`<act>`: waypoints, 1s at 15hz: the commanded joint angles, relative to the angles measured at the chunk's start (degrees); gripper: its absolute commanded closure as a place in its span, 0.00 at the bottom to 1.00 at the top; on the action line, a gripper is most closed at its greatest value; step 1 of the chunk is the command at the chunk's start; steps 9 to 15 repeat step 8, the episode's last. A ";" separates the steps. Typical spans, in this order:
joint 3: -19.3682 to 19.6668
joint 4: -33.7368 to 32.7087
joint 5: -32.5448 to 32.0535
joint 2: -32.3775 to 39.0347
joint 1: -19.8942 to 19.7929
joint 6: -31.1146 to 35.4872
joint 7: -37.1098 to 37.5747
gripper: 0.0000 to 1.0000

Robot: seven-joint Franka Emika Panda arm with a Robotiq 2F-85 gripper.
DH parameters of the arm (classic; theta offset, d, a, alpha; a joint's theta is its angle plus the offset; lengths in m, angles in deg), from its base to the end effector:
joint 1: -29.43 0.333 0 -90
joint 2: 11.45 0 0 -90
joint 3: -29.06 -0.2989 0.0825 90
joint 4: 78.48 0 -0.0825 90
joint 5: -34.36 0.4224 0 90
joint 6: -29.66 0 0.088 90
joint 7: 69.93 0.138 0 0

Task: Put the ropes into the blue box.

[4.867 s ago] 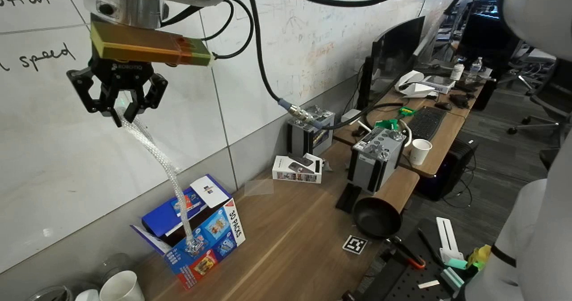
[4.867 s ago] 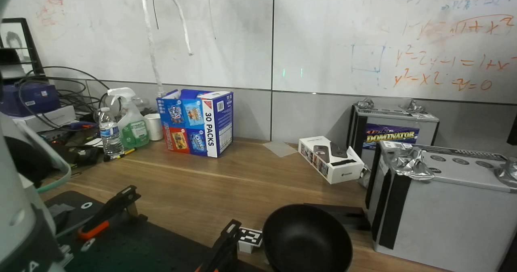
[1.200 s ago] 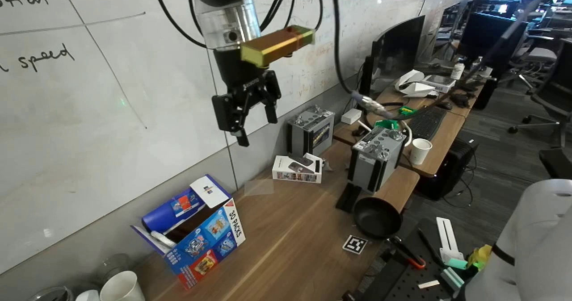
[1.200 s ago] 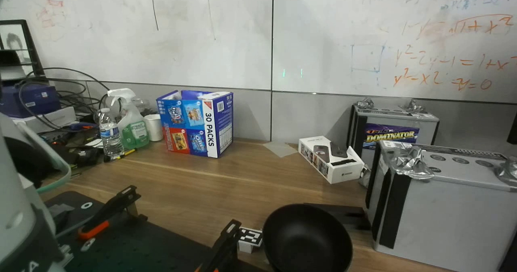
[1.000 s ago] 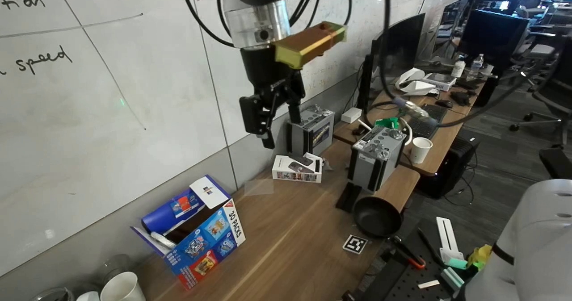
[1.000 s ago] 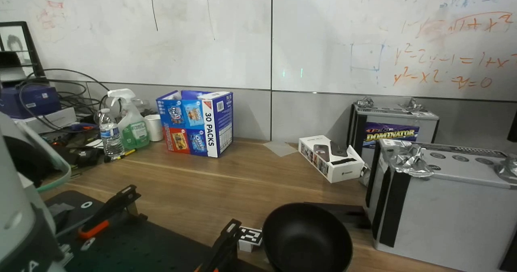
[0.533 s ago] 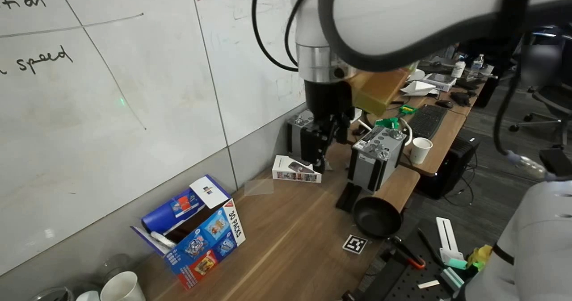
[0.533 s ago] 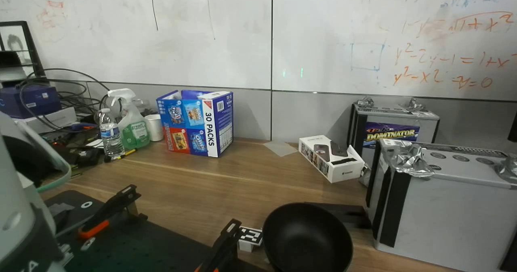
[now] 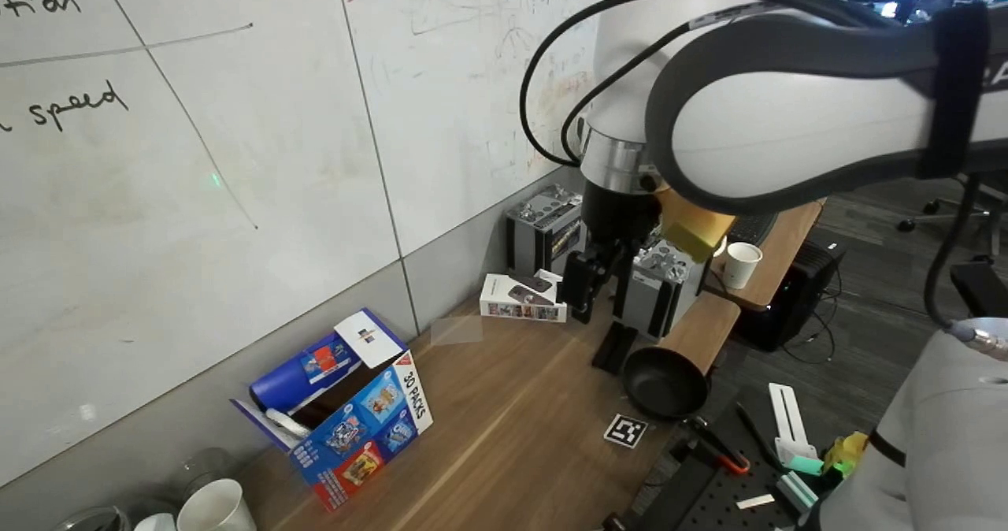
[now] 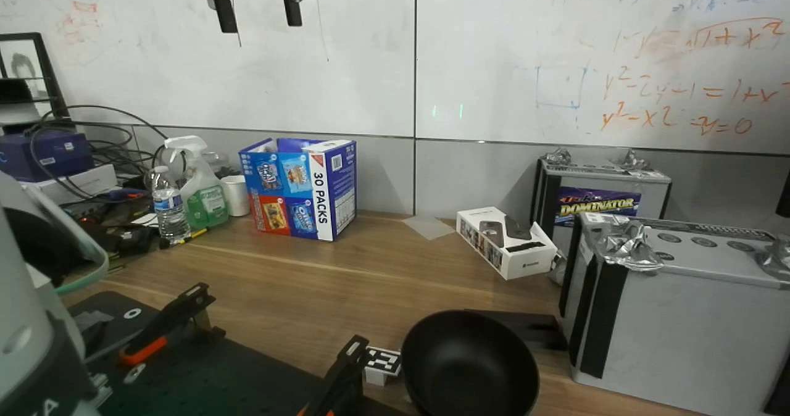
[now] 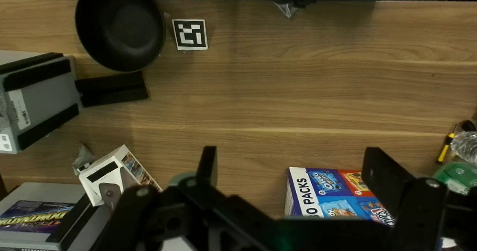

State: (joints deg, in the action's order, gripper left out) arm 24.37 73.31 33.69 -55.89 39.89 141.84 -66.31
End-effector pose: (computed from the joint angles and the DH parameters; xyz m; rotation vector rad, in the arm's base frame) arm 0.3650 0.0941 0.4261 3.0703 0.2836 0.1418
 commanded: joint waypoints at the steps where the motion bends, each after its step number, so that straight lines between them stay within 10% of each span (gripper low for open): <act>1: 1.09 2.77 1.64 -2.67 -1.19 2.73 -1.83 0.00; 15: 0.27 2.98 1.39 -0.90 -2.65 1.20 -0.44 0.00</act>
